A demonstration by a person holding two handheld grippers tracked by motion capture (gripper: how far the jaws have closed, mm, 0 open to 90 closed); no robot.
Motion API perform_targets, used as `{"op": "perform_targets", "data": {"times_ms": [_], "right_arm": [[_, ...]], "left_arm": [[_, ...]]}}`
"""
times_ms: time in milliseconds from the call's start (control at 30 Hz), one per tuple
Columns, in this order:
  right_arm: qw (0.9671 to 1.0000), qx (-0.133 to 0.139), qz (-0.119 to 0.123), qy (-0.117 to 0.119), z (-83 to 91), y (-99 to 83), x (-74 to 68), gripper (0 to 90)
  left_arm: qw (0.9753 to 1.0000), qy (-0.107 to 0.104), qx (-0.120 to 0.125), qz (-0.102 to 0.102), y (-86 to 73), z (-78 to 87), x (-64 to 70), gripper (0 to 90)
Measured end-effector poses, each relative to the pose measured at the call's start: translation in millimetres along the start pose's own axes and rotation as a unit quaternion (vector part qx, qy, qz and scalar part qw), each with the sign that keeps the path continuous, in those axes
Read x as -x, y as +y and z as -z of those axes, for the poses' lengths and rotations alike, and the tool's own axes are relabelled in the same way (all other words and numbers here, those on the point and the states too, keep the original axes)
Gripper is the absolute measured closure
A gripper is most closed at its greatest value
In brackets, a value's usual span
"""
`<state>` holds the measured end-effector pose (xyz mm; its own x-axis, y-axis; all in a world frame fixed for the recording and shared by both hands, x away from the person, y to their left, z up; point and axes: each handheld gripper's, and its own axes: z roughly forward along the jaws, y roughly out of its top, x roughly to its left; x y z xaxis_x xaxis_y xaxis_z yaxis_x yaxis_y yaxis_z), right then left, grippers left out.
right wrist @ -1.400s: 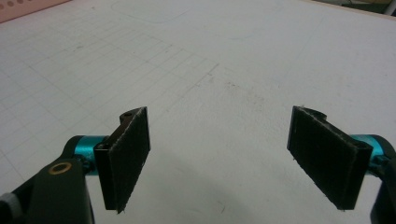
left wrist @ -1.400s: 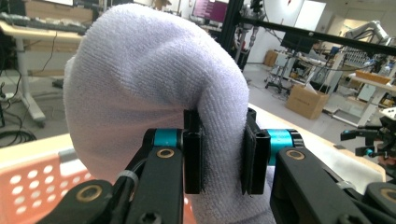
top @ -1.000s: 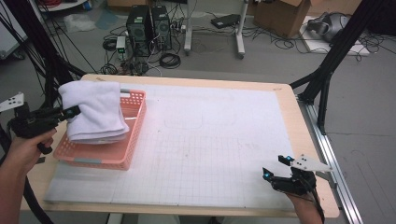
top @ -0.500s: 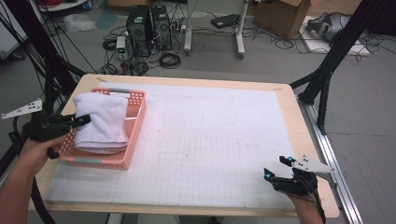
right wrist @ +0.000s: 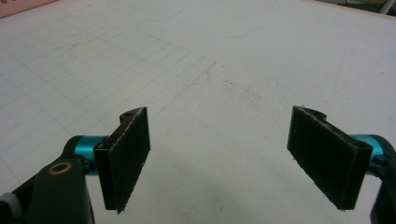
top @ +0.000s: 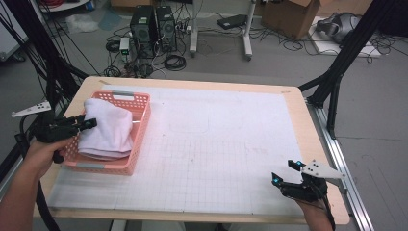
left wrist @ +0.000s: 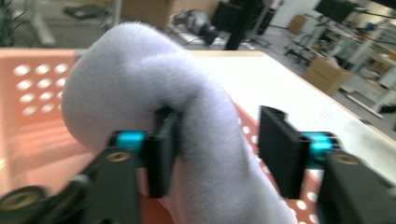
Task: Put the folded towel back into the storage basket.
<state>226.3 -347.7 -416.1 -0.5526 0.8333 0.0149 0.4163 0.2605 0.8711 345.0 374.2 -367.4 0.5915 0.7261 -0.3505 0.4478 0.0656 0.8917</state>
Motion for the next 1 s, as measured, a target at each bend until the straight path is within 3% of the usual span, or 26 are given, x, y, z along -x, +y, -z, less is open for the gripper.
{"op": "perform_targets", "data": {"times_ms": [133, 200, 267, 400, 500, 667, 767, 900, 1000], "right_arm": [[1.0, -0.002, 0.001, 0.0, -0.4, -0.1, -0.5, 20.1], [1.0, -0.002, 0.001, 0.001, -0.5, 0.0, -0.5, 20.1], [1.0, -0.001, 0.0, -0.001, -0.1, 0.4, -0.8, 20.1], [1.0, 0.0, 0.003, 0.001, 0.1, 0.8, -1.2, 20.1], [1.0, 0.002, 0.001, 0.0, 0.1, 1.1, 0.4, 20.1], [1.0, 0.002, 0.002, 0.0, 1.5, 0.4, 0.1, 20.1], [1.0, 0.002, -0.001, 0.0, 1.7, 1.4, -0.5, 20.1], [1.0, 0.005, 0.0, 0.002, 1.0, 2.3, -1.4, 20.1], [1.0, 0.003, 0.001, 0.001, 0.7, 1.9, -0.9, 20.1]], "left_arm": [[0.9987, 0.038, 0.035, 0.006, 6.0, 13.5, -3.5, 39.6], [0.9972, 0.043, 0.06, 0.014, 10.3, 21.5, -4.0, 38.2], [0.9966, 0.049, 0.065, 0.011, 13.2, 26.6, -2.6, 38.9], [0.9978, 0.061, 0.026, 0.002, 11.9, 21.4, 3.3, 38.0], [0.998, 0.061, 0.014, 0.001, 8.1, 13.4, 7.3, 37.7], [0.9965, 0.076, -0.033, -0.005, 1.3, -1.7, 12.2, 37.1], [0.993, 0.094, -0.071, -0.017, 0.0, -12.1, 16.3, 35.9], [0.9843, 0.128, -0.119, -0.024, 0.8, -27.0, 19.5, 33.2], [0.9763, 0.155, -0.149, -0.025, 0.2, -38.7, 20.3, 33.0]]}}
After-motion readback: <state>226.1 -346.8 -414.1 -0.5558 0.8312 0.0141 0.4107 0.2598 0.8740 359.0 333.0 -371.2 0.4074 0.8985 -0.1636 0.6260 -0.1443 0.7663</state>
